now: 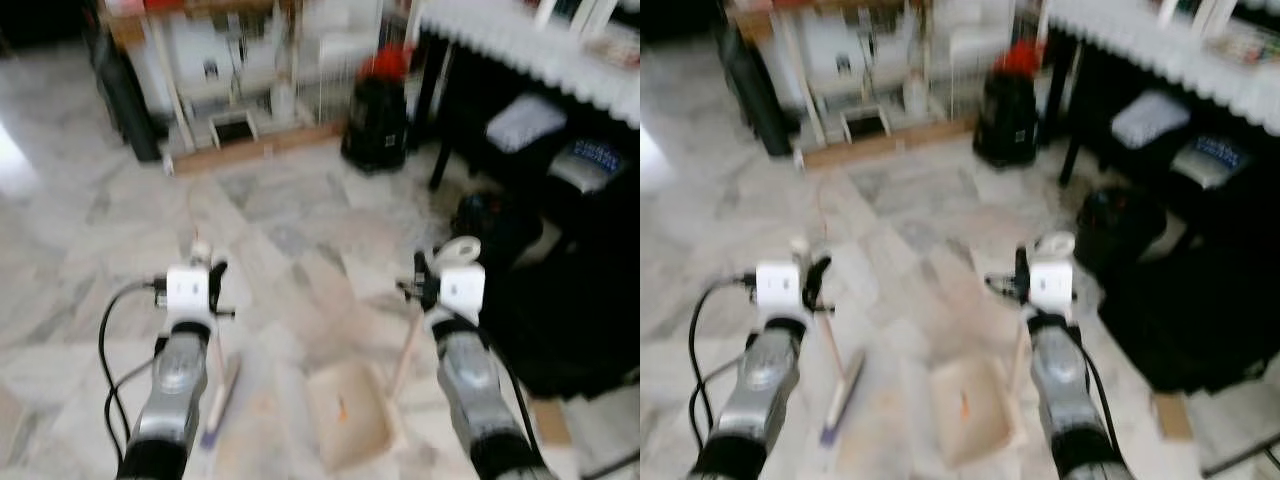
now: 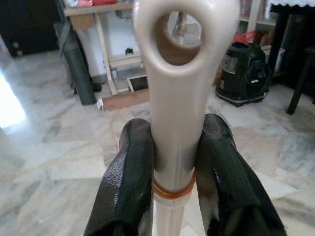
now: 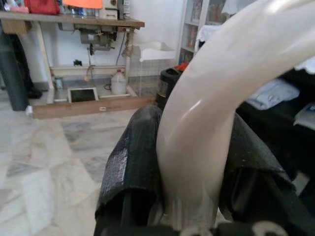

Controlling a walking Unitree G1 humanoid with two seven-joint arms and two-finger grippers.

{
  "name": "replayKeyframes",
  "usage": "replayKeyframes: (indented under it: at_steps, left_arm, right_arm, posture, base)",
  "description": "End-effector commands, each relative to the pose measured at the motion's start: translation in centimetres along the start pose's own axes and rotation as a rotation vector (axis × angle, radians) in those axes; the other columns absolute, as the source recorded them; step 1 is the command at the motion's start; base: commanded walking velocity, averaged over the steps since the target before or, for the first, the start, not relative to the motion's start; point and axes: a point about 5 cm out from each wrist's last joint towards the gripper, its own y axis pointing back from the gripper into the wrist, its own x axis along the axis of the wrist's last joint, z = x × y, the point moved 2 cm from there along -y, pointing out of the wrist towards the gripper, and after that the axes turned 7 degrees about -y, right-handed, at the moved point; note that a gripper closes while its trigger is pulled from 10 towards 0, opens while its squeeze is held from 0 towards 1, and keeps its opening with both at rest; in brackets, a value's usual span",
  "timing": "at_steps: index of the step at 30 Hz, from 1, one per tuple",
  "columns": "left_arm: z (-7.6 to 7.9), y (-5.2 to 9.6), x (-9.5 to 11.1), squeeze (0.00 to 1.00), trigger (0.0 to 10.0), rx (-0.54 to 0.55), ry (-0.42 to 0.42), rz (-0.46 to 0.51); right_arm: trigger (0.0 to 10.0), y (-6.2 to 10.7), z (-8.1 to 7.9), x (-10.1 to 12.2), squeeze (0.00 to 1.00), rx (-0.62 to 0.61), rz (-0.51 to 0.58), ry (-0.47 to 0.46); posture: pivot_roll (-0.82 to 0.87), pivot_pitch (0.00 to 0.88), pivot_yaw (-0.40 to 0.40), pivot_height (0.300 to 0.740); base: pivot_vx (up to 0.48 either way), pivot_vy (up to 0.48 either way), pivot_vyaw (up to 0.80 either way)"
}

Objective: Sweep floor

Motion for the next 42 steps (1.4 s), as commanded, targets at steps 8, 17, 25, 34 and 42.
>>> replayKeyframes:
  at_steps: [8, 17, 25, 34, 42]
  left_arm:
    - [-0.01, -0.34, 0.78, 0.00, 10.0, -0.019, 0.002, 0.037]
    - [0.01, -0.28, 0.83, 0.00, 10.0, -0.023, 0.003, 0.043]
    - [-0.03, -0.26, 0.84, 0.00, 10.0, -0.021, 0.002, 0.045]
    - [-0.04, -0.32, 0.88, 0.00, 10.0, -0.020, 0.003, 0.045]
    - [-0.09, -0.31, 0.86, 0.00, 10.0, -0.015, 0.003, 0.044]
  right_arm:
    - [10.0, -0.72, -0.28, 0.94, 0.00, -0.012, 0.030, -0.009]
    - [10.0, -0.72, -0.22, 0.88, 0.00, -0.016, 0.026, -0.007]
    - [10.0, -0.77, -0.28, 0.85, 0.00, -0.015, 0.024, -0.010]
    - [10.0, -0.81, -0.25, 0.87, 0.00, -0.019, 0.024, -0.007]
    - [10.0, -0.76, -0.20, 0.81, 0.00, -0.020, 0.021, -0.007]
  posture:
    - [-0.06, 0.056, -0.013, 0.740]
    - [-0.06, 0.053, -0.012, 0.740]
    - [-0.06, 0.043, -0.011, 0.740]
    - [-0.06, 0.043, -0.011, 0.740]
    - [-0.06, 0.047, -0.011, 0.740]
  base:
    - [0.000, 0.000, -0.60]
    - [0.000, 0.000, -0.79]
    - [0.000, 0.000, -0.79]
    - [0.000, 0.000, -0.79]
    - [0.000, 0.000, -0.79]
